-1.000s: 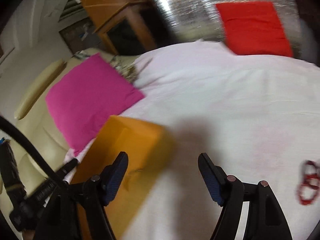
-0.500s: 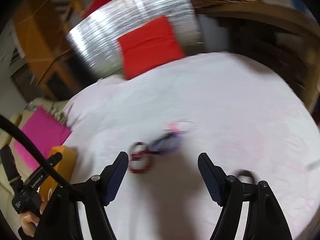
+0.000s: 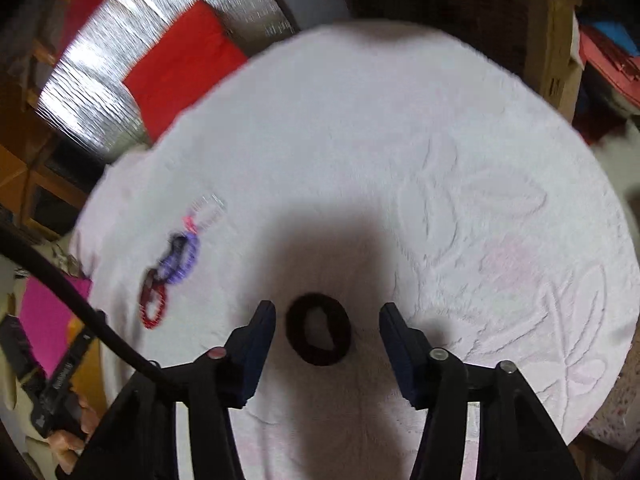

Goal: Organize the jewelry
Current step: 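Grasp the loose black hair tie with the right tool while the left tool approaches the dark red bangle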

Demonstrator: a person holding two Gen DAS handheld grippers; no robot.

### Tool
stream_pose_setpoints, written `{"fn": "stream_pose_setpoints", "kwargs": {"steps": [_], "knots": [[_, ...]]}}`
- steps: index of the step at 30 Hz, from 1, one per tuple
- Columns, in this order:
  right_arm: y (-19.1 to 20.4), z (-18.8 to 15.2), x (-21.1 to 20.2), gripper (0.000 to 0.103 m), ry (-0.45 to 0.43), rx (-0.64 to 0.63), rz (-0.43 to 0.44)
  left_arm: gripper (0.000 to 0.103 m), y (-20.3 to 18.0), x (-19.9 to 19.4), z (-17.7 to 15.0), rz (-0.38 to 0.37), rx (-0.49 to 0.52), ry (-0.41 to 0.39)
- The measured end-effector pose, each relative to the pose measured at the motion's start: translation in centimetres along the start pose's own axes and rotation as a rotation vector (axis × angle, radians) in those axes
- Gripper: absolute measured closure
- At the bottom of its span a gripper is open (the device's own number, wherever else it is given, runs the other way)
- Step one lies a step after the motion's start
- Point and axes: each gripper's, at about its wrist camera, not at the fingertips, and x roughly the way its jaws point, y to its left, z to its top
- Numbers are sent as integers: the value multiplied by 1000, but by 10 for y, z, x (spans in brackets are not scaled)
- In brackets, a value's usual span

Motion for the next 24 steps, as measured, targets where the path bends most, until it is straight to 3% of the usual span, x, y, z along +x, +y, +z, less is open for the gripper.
{"fn": "stream_pose_setpoints", "kwargs": {"steps": [1, 3, 5, 6, 10, 14, 21, 24], "knots": [[5, 0, 7, 55, 15, -16, -16, 46, 3, 1, 0, 9, -5, 7], [11, -5, 20, 78, 30, -78, -112, 46, 9, 6, 0, 21, -18, 13], [20, -9, 24, 90, 0, -136, -222, 46, 15, 8, -1, 23, -32, 12], [23, -10, 24, 93, -9, -145, -228, 46, 18, 9, -1, 22, -34, 10], [43, -11, 9, 94, -68, -140, -100, 45, 15, 11, 0, -15, -17, 0], [56, -11, 1, 94, -89, -127, 30, 34, 1, 16, 1, -59, 18, -22], [56, -10, 17, 94, -16, -27, 93, 32, -30, 31, 0, -62, 125, -20], [58, -8, 16, 94, -25, -13, 110, 32, -35, 42, -1, -57, 138, 0]]}}
